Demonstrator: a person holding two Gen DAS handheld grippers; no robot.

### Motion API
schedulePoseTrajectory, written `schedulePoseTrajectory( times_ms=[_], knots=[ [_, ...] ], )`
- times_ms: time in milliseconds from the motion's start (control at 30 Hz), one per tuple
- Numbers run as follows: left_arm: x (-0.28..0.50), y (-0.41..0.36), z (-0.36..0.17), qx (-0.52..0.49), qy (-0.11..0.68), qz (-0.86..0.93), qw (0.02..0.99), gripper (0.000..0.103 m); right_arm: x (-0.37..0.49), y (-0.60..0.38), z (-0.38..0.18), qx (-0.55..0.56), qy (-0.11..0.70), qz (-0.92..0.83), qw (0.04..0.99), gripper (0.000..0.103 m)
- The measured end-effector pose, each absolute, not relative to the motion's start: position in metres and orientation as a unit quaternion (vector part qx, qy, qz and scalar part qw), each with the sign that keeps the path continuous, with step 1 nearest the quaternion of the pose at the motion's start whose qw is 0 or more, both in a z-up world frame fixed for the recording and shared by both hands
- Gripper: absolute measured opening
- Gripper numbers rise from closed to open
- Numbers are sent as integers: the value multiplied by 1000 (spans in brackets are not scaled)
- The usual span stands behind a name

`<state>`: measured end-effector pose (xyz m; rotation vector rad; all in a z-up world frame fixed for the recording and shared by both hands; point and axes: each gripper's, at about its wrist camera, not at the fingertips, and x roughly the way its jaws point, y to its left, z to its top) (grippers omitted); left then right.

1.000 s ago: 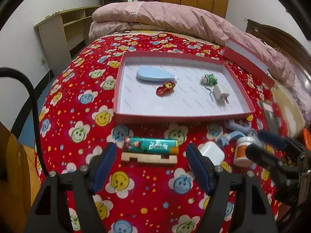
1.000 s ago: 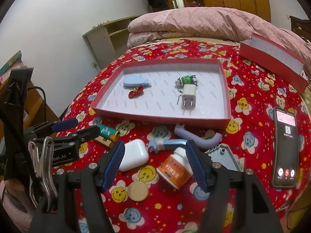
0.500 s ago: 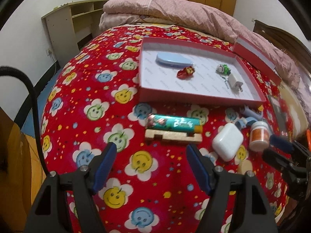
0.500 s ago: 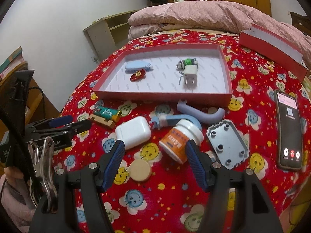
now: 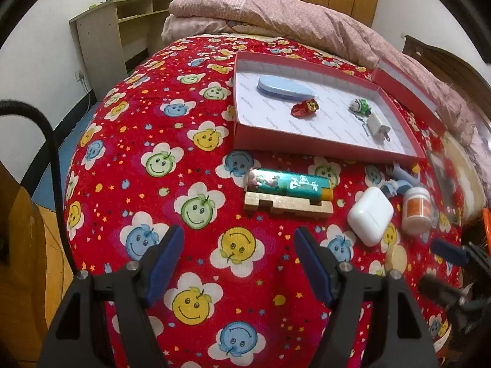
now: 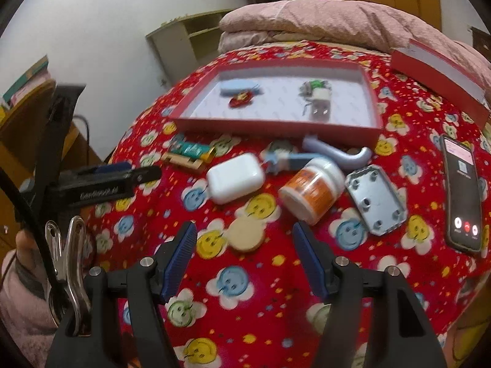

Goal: Organize rigid objects
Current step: 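Withdraw both tools from the tray toward the objects on the bedspread, then grasp the round wooden disc with the right tool while the left tool approaches the wooden block, then grasp the notched light wooden block with the left tool while the right tool holds the disc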

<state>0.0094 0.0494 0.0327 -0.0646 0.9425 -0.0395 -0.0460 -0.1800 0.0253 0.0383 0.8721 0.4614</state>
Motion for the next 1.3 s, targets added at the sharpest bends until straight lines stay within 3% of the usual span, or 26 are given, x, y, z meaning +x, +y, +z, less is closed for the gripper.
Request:
schedulePoseTrajectory(
  times_ms=[300,400,467,567,800,967,1300],
  knots=[
    [5,56,29,-34,451,-20,892,78,-42,-159,5,-15,437,206,876,65],
    [5,61,28,-40,450,-19,892,77,-38,-156,-1,-20,445,198,873,49],
    [6,62,27,-46,450,-19,892,77,-38,-154,-5,-23,443,195,875,46],
    [8,59,26,-48,451,-26,891,77,-38,-152,-5,-31,435,186,880,33],
    [20,36,24,-36,451,-52,890,78,-40,-160,-4,-26,436,186,880,32],
    [30,23,17,-23,450,-60,891,87,-43,-164,-6,-23,435,190,880,32],
    [38,10,12,2,434,-46,900,90,-44,-167,-8,-16,427,196,882,33]
  ],
)
